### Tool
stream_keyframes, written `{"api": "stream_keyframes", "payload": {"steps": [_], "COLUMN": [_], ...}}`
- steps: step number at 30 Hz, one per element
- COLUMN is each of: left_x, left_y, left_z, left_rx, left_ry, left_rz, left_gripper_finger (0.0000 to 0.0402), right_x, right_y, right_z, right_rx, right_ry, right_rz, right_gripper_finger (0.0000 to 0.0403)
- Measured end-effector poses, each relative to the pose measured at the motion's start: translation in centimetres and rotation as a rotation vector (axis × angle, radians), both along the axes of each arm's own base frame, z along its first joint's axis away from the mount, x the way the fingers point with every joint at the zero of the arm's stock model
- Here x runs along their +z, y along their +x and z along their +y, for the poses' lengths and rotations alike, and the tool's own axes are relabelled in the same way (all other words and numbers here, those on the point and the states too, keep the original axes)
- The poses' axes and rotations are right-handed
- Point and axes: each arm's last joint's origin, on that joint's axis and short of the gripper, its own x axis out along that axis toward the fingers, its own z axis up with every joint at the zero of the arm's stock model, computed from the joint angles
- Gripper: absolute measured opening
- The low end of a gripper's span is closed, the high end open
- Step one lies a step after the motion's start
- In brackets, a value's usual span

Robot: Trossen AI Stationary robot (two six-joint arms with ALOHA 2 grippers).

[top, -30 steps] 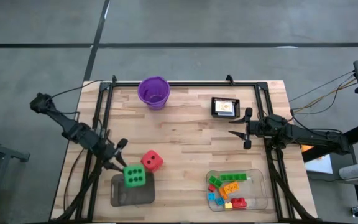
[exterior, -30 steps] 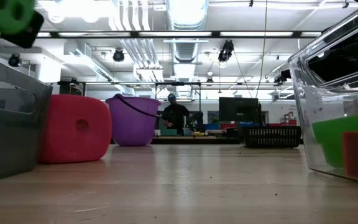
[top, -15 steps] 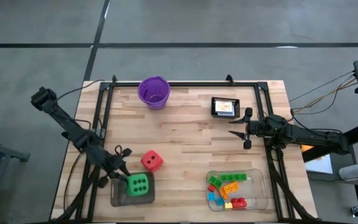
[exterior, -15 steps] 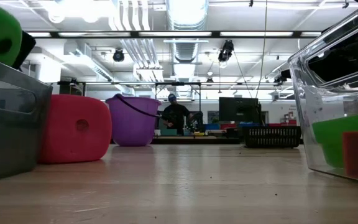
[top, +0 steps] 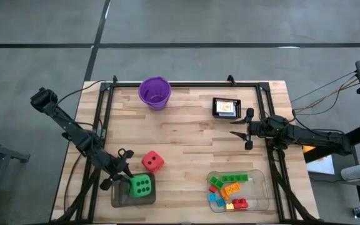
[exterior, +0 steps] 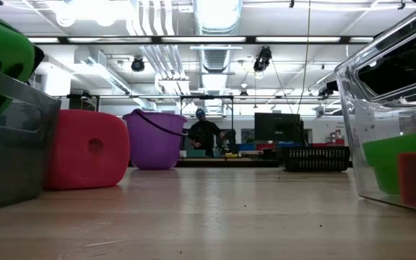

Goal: Pick & Place Toys
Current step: Put the green dice into the black bin, then put the red dice into the black bin

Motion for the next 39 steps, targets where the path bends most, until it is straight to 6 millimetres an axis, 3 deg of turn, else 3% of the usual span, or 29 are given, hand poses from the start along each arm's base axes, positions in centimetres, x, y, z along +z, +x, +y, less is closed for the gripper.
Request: {"api": "stream_keyframes", "payload": {"steps": [4,12,17,29,34,39], "left_x": [0.0,-0.1,0.0,0.9,0.8,0.4], "left_y": [0.1,0.1,0.1,0.7,1.3,2.6], "left_z": [0.1,0.2,0.2,0.8,1.6,1.8], "left_rx": [0.032,0.074,0.079,0.297,0.396,0.378], "left_ry": [0.016,0.039,0.029,0.098,0.222,0.355], "left_rz": [-0.012,-0.025,-0.025,-0.122,-0.112,-0.09], "left_gripper_finger": [0.0096,0.0193,0.023,0.0241,0.0241,0.0241], "right_x": [0.0,0.0,0.0,0.0,0.0,0.0], "right_y": [0.0,0.0,0.0,0.0,0.0,0.0], "right_z": [0.0,0.0,0.0,0.0,0.0,0.0], "right_rx": [0.0,0.0,0.0,0.0,0.0,0.0], "right_ry": [0.0,0.0,0.0,0.0,0.0,0.0], "right_rz": [0.0,0.0,0.0,0.0,0.0,0.0], "right_gripper_finger": [0.0191,0.0191,0.0191,0.0191,0.0191,0.0191]}}
